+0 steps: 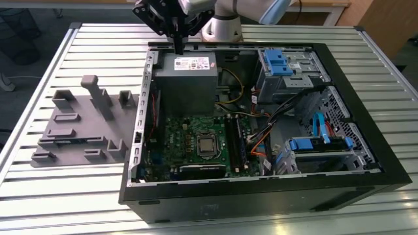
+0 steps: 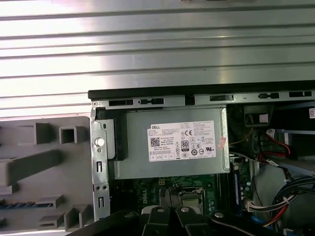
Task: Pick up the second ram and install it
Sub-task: 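Reach for the second ram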
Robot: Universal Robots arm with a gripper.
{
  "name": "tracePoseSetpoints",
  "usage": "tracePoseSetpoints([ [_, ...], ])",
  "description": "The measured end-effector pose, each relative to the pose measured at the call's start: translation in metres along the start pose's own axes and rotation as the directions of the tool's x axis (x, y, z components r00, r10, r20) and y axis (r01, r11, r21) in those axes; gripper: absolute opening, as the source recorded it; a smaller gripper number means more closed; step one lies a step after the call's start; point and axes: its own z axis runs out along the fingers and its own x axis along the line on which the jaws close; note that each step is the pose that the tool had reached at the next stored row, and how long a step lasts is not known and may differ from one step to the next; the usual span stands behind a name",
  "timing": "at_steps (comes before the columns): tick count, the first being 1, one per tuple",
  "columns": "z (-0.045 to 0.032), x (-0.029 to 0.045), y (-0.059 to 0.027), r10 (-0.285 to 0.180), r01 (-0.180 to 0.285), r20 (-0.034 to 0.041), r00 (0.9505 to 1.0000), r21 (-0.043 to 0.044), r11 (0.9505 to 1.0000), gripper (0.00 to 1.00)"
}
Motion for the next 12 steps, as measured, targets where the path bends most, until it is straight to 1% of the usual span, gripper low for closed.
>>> tracePoseSetpoints([
  [12, -0.0001, 0.0074, -0.0005, 0.000, 0.000, 0.0000, 1.0000, 0.0000, 1.0000, 0.11],
])
